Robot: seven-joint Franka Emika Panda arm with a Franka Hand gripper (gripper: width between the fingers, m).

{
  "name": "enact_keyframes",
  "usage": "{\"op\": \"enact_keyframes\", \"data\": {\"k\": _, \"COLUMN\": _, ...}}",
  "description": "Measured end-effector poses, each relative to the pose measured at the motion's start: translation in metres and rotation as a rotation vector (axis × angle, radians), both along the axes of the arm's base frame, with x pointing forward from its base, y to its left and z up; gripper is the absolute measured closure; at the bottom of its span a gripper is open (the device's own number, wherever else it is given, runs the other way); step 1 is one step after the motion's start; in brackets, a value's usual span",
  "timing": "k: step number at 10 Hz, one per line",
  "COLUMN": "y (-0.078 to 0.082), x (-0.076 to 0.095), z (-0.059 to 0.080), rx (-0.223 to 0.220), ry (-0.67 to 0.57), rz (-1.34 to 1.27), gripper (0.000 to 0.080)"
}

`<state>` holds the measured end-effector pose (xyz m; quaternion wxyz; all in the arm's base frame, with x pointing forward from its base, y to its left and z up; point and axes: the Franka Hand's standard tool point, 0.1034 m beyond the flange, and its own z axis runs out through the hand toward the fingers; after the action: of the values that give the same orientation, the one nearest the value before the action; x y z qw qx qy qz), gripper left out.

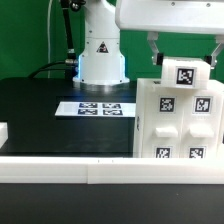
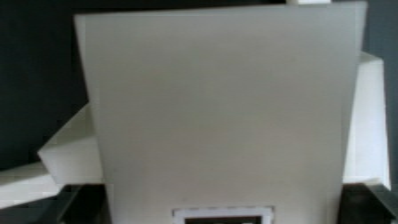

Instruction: Assemble cabinet

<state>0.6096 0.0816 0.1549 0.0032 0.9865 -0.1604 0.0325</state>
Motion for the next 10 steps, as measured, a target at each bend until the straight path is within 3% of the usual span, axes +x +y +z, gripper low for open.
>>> {"op": "enact_keyframes", "data": {"k": 10, "y": 0.011, "x": -0.002, "z": 0.0, "rx": 0.091, "ry": -0.014, "rz": -0.736, "gripper": 0.0242}}
